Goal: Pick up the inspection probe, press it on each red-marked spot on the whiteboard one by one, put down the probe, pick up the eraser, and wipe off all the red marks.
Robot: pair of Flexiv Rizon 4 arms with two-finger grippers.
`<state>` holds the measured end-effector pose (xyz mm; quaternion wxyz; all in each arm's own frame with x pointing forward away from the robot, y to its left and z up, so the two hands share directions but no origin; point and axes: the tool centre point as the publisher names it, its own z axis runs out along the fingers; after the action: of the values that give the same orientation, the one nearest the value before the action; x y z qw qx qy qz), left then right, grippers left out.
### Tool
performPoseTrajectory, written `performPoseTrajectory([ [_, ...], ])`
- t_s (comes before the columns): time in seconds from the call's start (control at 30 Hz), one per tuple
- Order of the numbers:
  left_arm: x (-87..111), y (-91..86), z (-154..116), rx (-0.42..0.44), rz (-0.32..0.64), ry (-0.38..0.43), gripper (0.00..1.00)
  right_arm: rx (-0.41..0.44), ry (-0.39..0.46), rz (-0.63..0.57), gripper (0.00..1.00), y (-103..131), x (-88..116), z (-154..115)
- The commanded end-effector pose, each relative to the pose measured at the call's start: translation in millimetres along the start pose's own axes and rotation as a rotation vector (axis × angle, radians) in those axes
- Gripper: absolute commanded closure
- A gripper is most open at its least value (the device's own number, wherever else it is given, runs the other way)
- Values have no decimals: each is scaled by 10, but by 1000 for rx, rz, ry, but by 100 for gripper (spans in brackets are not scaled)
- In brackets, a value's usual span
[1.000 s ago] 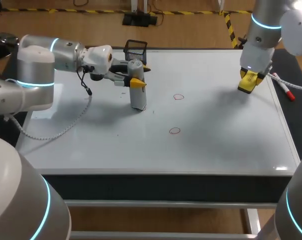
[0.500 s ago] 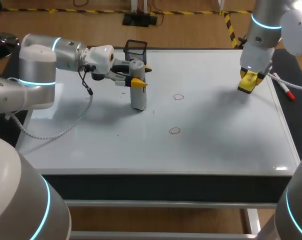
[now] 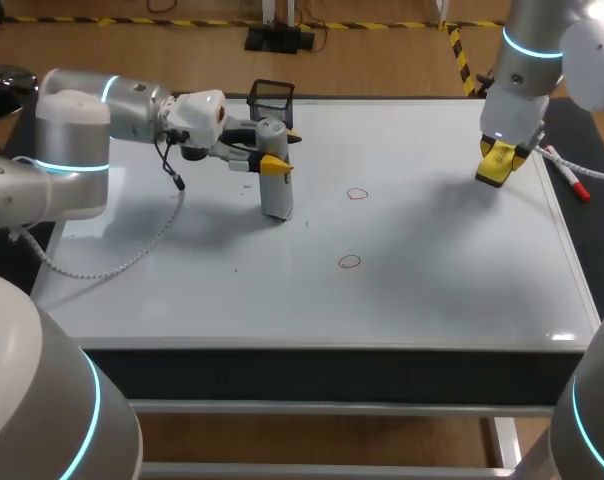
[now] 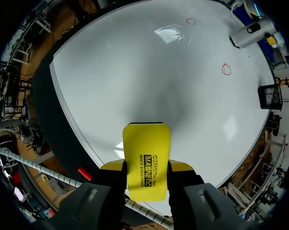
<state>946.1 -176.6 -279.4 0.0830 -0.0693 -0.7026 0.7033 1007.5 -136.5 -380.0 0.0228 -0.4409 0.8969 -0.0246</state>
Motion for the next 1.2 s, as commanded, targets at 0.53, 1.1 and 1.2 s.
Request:
performPoseTrajectory([
  [0.53,-486,-561,-958,-72,43,-274,100,2,3,-2,100,-5,1,-8],
  [1.1,-920,-585,-1932,-92,10,-455,100,2,3,-2,100,-5,1,-8],
  [1.2,-984,-568,-2026,-87,-3,-474,100,2,3,-2,100,-5,1,-8],
])
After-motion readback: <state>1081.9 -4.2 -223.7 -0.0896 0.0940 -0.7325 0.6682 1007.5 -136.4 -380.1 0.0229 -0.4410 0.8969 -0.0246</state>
